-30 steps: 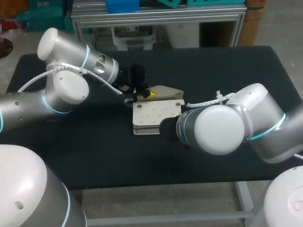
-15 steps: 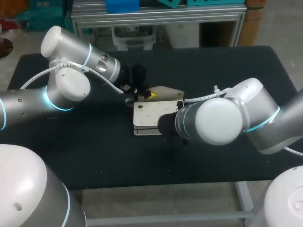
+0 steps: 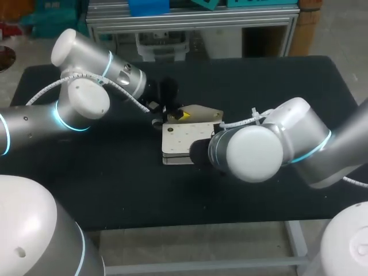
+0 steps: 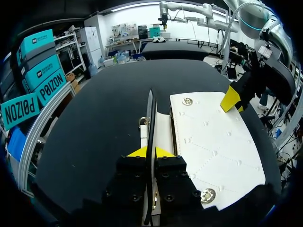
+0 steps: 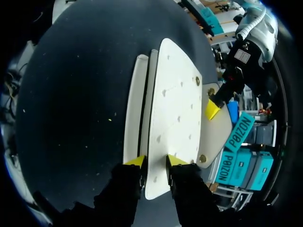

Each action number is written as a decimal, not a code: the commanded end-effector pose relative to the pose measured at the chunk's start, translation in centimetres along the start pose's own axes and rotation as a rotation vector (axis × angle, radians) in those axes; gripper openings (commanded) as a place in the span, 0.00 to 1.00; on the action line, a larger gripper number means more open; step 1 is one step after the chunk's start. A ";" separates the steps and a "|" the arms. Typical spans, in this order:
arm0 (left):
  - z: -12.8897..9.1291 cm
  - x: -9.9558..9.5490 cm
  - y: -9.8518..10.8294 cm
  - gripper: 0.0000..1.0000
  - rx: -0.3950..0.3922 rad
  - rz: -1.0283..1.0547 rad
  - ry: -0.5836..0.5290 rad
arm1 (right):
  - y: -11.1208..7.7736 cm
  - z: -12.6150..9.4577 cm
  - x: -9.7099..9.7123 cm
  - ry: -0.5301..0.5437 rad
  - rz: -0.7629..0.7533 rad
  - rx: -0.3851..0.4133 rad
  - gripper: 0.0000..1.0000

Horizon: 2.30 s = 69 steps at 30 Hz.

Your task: Pick up the bag, open it, inspect its contents, close it, and place it on the opposite side

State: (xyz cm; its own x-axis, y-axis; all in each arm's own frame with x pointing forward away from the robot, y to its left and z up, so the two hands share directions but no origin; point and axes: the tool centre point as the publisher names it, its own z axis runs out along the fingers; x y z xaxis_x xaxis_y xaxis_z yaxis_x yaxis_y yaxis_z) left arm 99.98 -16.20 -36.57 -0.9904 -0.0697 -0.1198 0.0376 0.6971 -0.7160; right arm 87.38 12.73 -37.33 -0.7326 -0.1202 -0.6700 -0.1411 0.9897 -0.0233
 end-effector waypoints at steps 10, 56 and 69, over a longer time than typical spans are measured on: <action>0.6 0.6 0.4 0.00 0.003 0.004 0.009 | -0.2 0.7 0.7 -0.167 0.028 0.023 0.00; -0.6 5.6 -1.2 0.49 0.064 0.266 -0.156 | -0.4 1.7 1.7 -0.300 0.074 0.072 0.00; -3.4 4.3 -2.0 0.37 0.078 0.193 -0.141 | -0.4 1.7 1.7 -0.300 0.074 0.072 0.00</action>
State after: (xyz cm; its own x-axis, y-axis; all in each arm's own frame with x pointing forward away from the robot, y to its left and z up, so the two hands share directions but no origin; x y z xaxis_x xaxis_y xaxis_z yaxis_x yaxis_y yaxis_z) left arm 95.00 -15.70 -33.68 -0.9315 -0.0514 -0.3602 0.2441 0.6458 -0.7234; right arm 87.38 12.45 -38.87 -0.7138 -0.0361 -0.6994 -0.0324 0.9993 -0.0186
